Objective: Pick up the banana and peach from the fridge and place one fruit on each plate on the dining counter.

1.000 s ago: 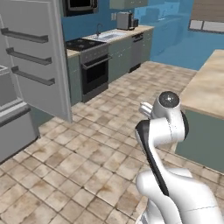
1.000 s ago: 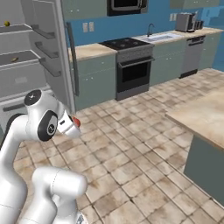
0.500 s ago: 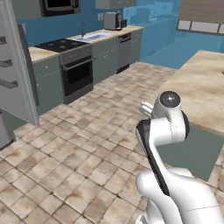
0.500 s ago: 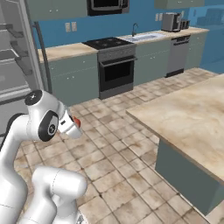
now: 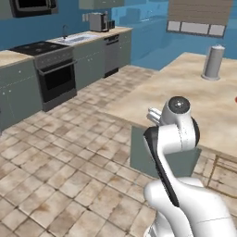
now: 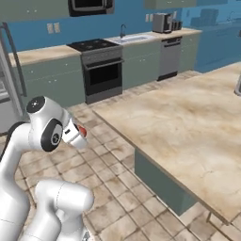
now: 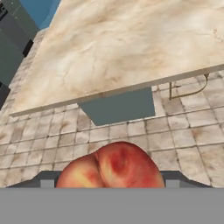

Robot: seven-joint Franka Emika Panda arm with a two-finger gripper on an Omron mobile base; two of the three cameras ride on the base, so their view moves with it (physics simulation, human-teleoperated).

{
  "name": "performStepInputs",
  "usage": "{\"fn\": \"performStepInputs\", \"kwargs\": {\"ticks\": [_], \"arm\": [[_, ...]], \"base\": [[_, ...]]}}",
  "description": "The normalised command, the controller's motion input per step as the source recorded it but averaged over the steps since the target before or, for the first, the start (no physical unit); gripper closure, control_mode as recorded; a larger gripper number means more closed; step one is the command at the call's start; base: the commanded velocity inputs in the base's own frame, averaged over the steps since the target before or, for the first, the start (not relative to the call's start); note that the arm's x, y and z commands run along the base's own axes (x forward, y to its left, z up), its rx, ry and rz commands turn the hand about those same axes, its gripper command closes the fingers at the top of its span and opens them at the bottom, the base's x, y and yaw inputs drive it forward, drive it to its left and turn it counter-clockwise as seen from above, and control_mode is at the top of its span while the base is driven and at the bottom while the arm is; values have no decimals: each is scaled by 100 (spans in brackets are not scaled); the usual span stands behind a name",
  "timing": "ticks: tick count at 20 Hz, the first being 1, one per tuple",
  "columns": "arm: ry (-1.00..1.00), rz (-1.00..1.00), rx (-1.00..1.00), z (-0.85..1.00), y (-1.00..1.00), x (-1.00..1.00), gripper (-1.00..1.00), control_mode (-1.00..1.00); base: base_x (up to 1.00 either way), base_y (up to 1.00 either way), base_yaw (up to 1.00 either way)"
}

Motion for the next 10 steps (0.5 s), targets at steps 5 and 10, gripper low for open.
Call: {"fn": "performStepInputs", "kwargs": {"ticks": [5, 10], "arm": [[0, 0, 0, 0, 0, 0, 100, 100], [0, 0, 0, 0, 0, 0, 100, 100]], "base": [[-48, -90, -2], [-52, -87, 0]]}}
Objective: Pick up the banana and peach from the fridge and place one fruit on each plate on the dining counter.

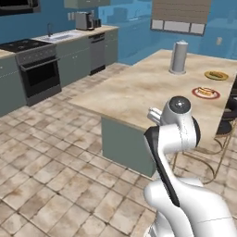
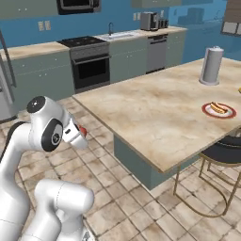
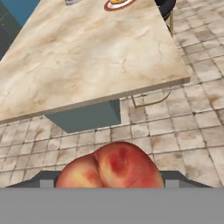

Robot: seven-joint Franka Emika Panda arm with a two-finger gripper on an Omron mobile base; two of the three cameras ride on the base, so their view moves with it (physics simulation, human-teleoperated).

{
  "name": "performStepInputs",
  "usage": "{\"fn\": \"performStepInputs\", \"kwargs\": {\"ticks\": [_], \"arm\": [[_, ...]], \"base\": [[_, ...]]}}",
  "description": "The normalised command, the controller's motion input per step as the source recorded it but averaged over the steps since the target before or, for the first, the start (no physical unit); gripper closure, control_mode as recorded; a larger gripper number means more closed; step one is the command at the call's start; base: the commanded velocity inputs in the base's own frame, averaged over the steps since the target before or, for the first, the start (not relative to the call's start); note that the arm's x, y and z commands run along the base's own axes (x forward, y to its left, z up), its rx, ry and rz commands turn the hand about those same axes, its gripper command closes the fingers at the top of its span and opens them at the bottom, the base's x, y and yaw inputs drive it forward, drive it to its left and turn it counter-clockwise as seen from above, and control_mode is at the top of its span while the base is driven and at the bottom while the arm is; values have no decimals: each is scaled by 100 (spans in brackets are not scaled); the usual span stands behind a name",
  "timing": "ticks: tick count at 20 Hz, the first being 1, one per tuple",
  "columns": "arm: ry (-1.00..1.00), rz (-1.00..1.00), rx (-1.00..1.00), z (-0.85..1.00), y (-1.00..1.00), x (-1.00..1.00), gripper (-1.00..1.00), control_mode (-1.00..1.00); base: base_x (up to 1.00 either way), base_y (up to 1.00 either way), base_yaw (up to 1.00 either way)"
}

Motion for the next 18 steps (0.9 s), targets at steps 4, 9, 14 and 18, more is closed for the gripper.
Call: {"fn": "performStepInputs", "kwargs": {"ticks": [4, 9, 14, 18], "arm": [[0, 0, 0, 0, 0, 0, 100, 100], [0, 0, 0, 0, 0, 0, 100, 100], [0, 0, 0, 0, 0, 0, 100, 100], [0, 0, 0, 0, 0, 0, 100, 100]], "base": [[-30, -86, 5], [-7, -89, 4], [5, -86, 3], [23, -91, 4]]}}
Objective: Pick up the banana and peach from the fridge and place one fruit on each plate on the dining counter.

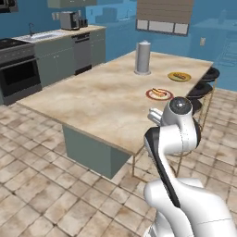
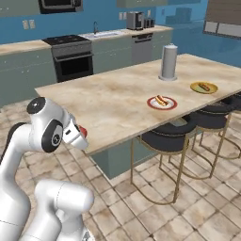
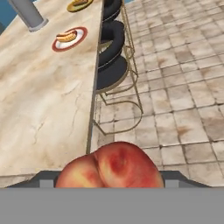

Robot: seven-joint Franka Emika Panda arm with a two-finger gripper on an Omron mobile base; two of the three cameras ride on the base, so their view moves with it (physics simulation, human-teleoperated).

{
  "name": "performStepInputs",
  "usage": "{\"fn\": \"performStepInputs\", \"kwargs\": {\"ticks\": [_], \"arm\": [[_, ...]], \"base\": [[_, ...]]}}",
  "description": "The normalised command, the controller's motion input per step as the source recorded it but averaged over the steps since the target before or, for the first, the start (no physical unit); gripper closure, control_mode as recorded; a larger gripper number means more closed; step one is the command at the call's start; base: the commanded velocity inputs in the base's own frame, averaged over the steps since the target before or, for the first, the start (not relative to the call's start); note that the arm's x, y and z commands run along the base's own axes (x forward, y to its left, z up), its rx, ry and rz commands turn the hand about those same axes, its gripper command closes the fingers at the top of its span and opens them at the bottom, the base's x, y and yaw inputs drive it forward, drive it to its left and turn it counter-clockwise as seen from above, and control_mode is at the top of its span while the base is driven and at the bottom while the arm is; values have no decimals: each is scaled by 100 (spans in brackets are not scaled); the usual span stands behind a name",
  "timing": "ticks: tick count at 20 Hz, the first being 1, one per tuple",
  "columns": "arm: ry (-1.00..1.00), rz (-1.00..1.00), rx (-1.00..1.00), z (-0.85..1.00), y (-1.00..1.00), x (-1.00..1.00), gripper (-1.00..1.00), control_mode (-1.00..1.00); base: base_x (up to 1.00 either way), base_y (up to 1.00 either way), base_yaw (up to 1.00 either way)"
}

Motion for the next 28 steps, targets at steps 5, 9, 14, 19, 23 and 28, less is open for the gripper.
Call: {"fn": "performStepInputs", "kwargs": {"ticks": [5, 9, 14, 19, 23, 28], "arm": [[0, 0, 0, 0, 0, 0, 100, 100], [0, 0, 0, 0, 0, 0, 100, 100], [0, 0, 0, 0, 0, 0, 100, 100], [0, 0, 0, 0, 0, 0, 100, 100], [0, 0, 0, 0, 0, 0, 100, 100], [0, 0, 0, 0, 0, 0, 100, 100]], "base": [[17, -88, 9], [13, -84, 12], [5, -82, 14], [2, -81, 17], [13, -80, 17], [36, -70, 20]]}}
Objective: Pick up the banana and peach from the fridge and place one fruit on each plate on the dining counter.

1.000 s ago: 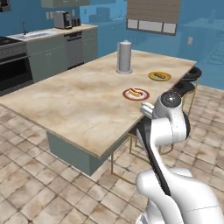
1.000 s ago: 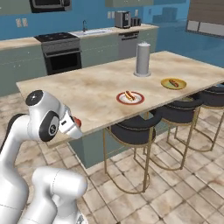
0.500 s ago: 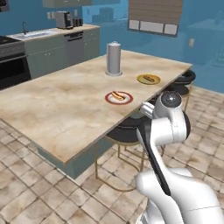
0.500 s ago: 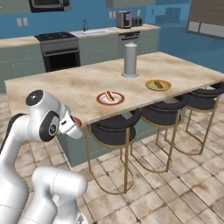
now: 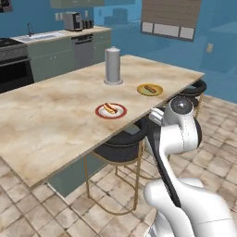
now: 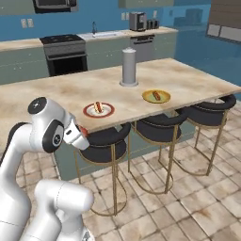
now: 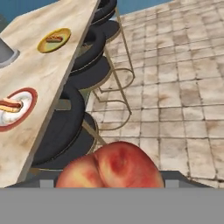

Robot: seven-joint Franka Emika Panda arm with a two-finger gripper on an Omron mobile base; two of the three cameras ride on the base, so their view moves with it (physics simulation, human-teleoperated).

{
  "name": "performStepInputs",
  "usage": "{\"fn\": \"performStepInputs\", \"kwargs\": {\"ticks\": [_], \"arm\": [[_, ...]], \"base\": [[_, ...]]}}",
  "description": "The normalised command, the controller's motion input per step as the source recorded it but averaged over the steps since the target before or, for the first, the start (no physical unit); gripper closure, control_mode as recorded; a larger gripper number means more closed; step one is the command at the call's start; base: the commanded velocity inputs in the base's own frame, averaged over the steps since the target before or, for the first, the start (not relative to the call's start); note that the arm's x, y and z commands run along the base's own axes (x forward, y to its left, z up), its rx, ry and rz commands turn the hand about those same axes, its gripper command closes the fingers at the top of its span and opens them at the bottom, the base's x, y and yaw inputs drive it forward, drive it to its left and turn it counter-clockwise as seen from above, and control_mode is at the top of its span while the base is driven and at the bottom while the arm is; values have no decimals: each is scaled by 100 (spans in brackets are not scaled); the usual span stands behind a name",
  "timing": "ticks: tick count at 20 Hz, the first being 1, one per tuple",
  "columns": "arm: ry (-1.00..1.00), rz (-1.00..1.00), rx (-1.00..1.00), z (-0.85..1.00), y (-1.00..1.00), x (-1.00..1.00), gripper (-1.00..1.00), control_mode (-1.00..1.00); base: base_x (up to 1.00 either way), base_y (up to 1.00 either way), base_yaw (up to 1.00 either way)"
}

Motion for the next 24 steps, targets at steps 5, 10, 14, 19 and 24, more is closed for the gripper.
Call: {"fn": "performStepInputs", "kwargs": {"ticks": [5, 10, 14, 19, 24], "arm": [[0, 0, 0, 0, 0, 0, 100, 100], [0, 0, 0, 0, 0, 0, 100, 100], [0, 0, 0, 0, 0, 0, 100, 100], [0, 0, 0, 0, 0, 0, 100, 100], [0, 0, 0, 0, 0, 0, 100, 100]], "base": [[47, -66, 23], [25, -74, 23], [32, -67, 23], [28, -62, 27], [37, -38, 28]]}}
